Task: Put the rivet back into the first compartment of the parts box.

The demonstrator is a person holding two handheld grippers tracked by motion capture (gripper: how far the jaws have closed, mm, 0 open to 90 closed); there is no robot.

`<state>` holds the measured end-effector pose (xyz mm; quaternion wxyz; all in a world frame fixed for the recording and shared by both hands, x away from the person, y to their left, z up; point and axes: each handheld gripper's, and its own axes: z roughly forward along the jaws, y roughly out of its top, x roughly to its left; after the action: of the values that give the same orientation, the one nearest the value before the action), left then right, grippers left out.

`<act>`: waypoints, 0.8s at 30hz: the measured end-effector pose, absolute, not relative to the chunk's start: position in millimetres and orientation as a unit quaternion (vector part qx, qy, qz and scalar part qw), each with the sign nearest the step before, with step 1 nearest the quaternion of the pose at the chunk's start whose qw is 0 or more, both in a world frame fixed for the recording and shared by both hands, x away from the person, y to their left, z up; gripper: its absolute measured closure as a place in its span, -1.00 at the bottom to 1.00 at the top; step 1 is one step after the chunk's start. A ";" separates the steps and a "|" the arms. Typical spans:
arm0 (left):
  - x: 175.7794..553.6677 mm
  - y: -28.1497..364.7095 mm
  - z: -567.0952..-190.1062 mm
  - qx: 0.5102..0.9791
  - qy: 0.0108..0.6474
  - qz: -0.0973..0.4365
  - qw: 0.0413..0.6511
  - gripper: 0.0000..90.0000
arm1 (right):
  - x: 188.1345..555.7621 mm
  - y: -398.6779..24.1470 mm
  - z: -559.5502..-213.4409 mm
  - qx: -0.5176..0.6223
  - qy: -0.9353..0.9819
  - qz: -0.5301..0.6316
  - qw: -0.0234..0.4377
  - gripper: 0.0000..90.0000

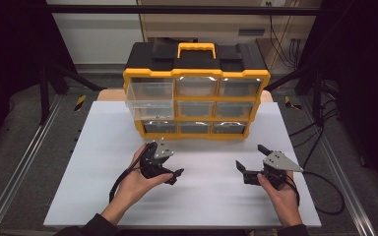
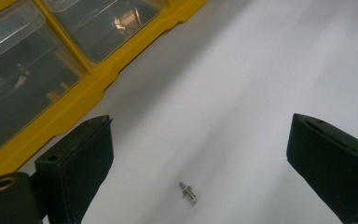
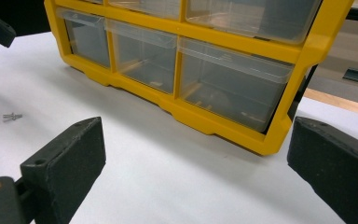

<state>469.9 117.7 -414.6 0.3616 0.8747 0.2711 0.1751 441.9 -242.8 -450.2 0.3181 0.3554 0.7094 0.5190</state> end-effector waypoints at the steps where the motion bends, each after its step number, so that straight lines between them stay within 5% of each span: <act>1: 470.3 118.2 -415.0 0.875 0.272 0.175 0.360 -0.84 | 441.9 -242.8 -450.2 0.355 0.709 0.519 0.318 -0.90; 18: 476.4 122.2 -424.6 0.893 0.275 0.155 0.321 -0.84 | 441.8 -242.8 -450.2 0.355 0.710 0.519 0.319 -0.90; 24: 477.1 121.1 -427.3 0.889 0.289 0.151 0.322 -0.65 | 441.9 -242.4 -450.4 0.356 0.710 0.519 0.317 -0.90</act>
<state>477.1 121.1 -427.3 0.3218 0.8890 0.2885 0.1515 441.9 -242.4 -450.4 0.3173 0.3557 0.7097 0.5189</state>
